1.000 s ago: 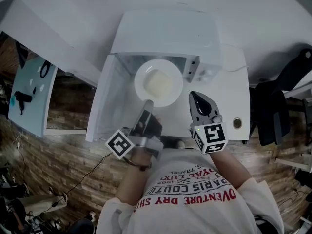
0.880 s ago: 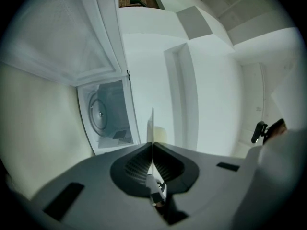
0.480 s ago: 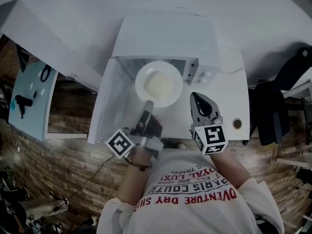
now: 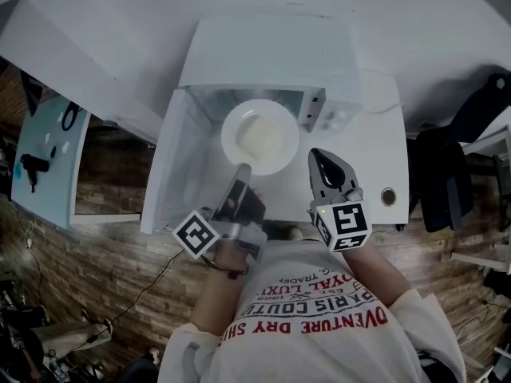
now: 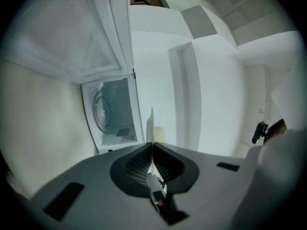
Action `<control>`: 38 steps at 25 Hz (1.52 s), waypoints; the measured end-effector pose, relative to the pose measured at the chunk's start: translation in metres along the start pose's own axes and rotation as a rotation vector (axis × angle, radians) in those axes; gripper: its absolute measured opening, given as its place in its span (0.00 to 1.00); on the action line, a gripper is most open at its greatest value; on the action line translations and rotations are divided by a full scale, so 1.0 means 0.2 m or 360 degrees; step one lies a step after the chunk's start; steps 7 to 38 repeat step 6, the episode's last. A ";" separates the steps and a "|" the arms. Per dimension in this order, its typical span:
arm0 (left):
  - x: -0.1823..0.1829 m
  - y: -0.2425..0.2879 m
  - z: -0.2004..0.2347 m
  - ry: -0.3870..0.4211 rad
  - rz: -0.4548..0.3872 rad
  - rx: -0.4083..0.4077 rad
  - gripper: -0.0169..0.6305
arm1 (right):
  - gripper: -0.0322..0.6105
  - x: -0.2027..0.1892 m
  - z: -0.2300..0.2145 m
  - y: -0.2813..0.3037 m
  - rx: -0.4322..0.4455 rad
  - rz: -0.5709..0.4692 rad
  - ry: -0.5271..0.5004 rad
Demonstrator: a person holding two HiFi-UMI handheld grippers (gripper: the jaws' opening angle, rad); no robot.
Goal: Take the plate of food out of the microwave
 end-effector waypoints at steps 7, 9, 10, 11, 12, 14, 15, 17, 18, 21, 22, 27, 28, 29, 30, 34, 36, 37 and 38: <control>0.01 0.00 0.02 0.0025 0.0017 -0.0008 0.05 | 0.06 -0.01 0.01 0.01 -0.0002 0.0007 -0.0007; 0.01 0.00 0.02 0.0025 0.0017 -0.0008 0.05 | 0.06 -0.01 0.01 0.01 -0.0002 0.0007 -0.0007; 0.01 0.00 0.02 0.0025 0.0017 -0.0008 0.05 | 0.06 -0.01 0.01 0.01 -0.0002 0.0007 -0.0007; 0.01 0.00 0.02 0.0025 0.0017 -0.0008 0.05 | 0.06 -0.01 0.01 0.01 -0.0002 0.0007 -0.0007; 0.01 0.00 0.02 0.0025 0.0017 -0.0008 0.05 | 0.06 -0.01 0.01 0.01 -0.0002 0.0007 -0.0007; 0.01 0.00 0.02 0.0025 0.0017 -0.0008 0.05 | 0.06 -0.01 0.01 0.01 -0.0002 0.0007 -0.0007; 0.01 0.00 0.02 0.0025 0.0017 -0.0008 0.05 | 0.06 -0.01 0.01 0.01 -0.0002 0.0007 -0.0007; 0.01 0.00 0.02 0.0025 0.0017 -0.0008 0.05 | 0.06 -0.01 0.01 0.01 -0.0002 0.0007 -0.0007; 0.01 0.00 0.02 0.0025 0.0017 -0.0008 0.05 | 0.06 -0.01 0.01 0.01 -0.0002 0.0007 -0.0007; 0.01 0.00 0.02 0.0025 0.0017 -0.0008 0.05 | 0.06 -0.01 0.01 0.01 -0.0002 0.0007 -0.0007; 0.01 0.00 0.02 0.0025 0.0017 -0.0008 0.05 | 0.06 -0.01 0.01 0.01 -0.0002 0.0007 -0.0007; 0.01 0.00 0.02 0.0025 0.0017 -0.0008 0.05 | 0.06 -0.01 0.01 0.01 -0.0002 0.0007 -0.0007; 0.01 0.00 0.02 0.0025 0.0017 -0.0008 0.05 | 0.06 -0.01 0.01 0.01 -0.0002 0.0007 -0.0007; 0.01 0.00 0.02 0.0025 0.0017 -0.0008 0.05 | 0.06 -0.01 0.01 0.01 -0.0002 0.0007 -0.0007; 0.01 0.00 0.02 0.0025 0.0017 -0.0008 0.05 | 0.06 -0.01 0.01 0.01 -0.0002 0.0007 -0.0007; 0.01 0.00 0.02 0.0025 0.0017 -0.0008 0.05 | 0.06 -0.01 0.01 0.01 -0.0002 0.0007 -0.0007; 0.01 0.00 0.02 0.0025 0.0017 -0.0008 0.05 | 0.06 -0.01 0.01 0.01 -0.0002 0.0007 -0.0007; 0.01 0.00 0.02 0.0025 0.0017 -0.0008 0.05 | 0.06 -0.01 0.01 0.01 -0.0002 0.0007 -0.0007; 0.01 0.00 0.02 0.0025 0.0017 -0.0008 0.05 | 0.06 -0.01 0.01 0.01 -0.0002 0.0007 -0.0007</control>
Point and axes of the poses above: the fingertips, and each gripper's own axes: y forward along the fingers, z to its left, x out of its top, the point moved 8 cm from there along -y, backward along the fingers, and after that the axes turned 10 degrees about -y, right-handed, at the moved point
